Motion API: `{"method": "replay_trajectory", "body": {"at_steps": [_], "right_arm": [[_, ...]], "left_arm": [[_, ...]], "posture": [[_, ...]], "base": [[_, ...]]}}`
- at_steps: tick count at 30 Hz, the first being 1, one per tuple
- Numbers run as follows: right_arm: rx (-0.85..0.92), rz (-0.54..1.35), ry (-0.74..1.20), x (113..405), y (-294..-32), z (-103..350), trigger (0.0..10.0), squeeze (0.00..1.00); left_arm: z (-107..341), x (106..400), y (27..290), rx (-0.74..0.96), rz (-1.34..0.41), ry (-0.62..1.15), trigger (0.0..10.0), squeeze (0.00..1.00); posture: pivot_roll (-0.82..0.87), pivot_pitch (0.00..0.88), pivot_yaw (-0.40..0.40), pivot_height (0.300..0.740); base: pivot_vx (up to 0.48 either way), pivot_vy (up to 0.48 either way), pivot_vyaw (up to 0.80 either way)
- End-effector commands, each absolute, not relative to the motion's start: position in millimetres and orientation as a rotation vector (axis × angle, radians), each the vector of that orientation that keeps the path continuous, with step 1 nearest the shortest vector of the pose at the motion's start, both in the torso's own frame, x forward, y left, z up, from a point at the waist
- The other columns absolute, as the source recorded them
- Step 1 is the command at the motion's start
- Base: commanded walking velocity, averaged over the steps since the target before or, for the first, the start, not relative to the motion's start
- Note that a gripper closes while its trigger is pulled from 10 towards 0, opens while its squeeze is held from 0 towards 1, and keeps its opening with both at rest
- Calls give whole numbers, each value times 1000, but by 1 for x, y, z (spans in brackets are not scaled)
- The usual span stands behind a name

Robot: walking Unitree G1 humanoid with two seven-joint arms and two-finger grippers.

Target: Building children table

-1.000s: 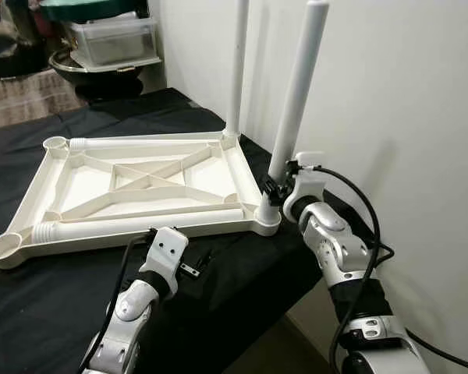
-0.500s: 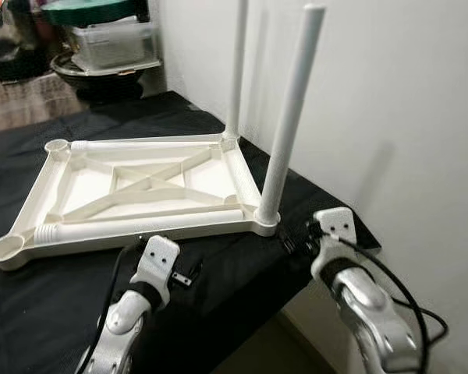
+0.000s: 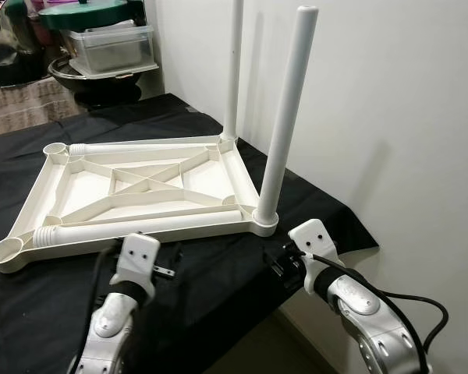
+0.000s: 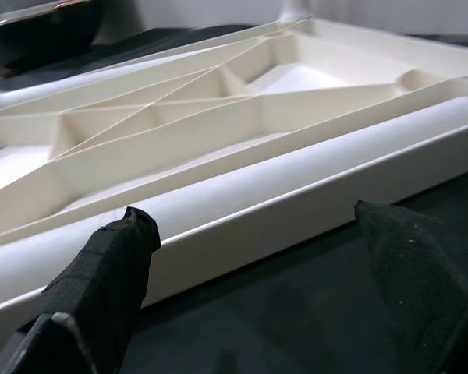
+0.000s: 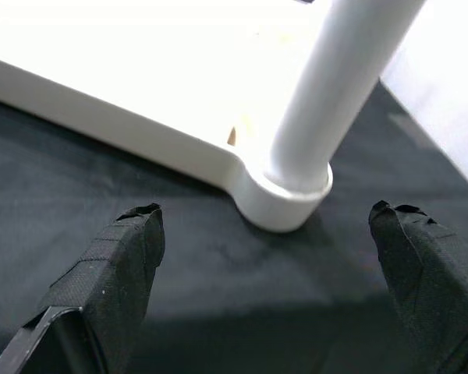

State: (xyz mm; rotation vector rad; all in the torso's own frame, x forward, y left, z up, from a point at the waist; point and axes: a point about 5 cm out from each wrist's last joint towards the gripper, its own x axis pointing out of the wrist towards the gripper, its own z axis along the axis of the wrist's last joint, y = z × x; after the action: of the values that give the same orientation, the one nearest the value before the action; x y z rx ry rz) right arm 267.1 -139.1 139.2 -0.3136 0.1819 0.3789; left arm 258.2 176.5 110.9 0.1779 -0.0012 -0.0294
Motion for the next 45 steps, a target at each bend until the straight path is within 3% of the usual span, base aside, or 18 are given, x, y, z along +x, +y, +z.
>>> {"method": "replay_trajectory", "body": {"at_steps": [1, 10, 22, 35, 45], "right_arm": [[-317, 357, 118, 265, -134, 146, 10000, 0], [-188, 429, 77, 274, -120, 160, 10000, 0], [-154, 423, 47, 281, -120, 164, 10000, 0], [-89, 470, 29, 290, -115, 169, 10000, 0], [-141, 576, 21, 295, -113, 171, 10000, 0]], "left_arm": [[112, 256, 185, 185, 37, 5, 10000, 0], [119, 264, 178, 149, 37, -16, 10000, 0], [127, 266, 177, 132, 40, -56, 10000, 0], [132, 268, 176, 137, 32, -78, 10000, 0], [134, 266, 178, 156, 50, -96, 10000, 0]], "posture": [[53, 0, -55, 740], [50, 0, -44, 740], [57, 0, -46, 740], [74, 0, -55, 740], [88, 0, -70, 740]], "base": [[0, 0, 0], [0, 0, 0], [0, 451, 0], [0, 477, 403], [0, 0, 480]]}}
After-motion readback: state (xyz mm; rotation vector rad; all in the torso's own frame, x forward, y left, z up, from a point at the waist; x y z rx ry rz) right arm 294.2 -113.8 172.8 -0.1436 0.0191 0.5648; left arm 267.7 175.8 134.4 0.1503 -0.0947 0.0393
